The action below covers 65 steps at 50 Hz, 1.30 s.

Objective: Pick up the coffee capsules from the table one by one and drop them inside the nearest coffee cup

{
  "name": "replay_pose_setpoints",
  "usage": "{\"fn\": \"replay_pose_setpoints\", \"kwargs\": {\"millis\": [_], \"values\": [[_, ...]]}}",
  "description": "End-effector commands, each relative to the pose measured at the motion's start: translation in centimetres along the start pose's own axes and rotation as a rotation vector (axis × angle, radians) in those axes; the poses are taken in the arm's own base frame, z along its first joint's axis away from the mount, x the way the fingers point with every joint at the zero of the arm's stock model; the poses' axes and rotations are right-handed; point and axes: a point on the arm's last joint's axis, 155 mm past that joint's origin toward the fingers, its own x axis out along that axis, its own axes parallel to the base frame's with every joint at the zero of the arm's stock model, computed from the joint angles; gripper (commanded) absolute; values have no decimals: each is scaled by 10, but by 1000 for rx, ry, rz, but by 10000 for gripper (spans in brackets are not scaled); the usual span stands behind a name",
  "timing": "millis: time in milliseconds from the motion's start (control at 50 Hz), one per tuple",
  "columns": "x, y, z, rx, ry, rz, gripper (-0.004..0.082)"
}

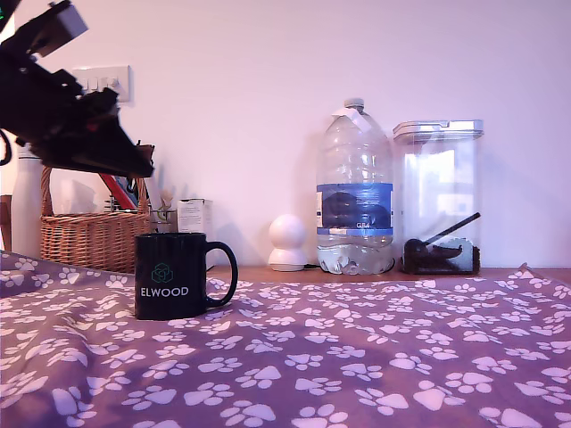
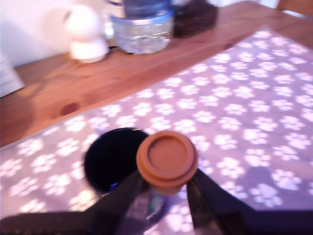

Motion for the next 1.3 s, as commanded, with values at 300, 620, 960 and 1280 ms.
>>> {"fn": "replay_pose_setpoints", "kwargs": {"millis": [300, 620, 960, 1280], "values": [[-1, 9, 10, -2, -44, 49, 74], [13, 17, 27, -20, 3, 66, 75], [60, 33, 20, -73, 186, 63, 75], [76, 44, -3, -119, 349, 78, 75]]}}
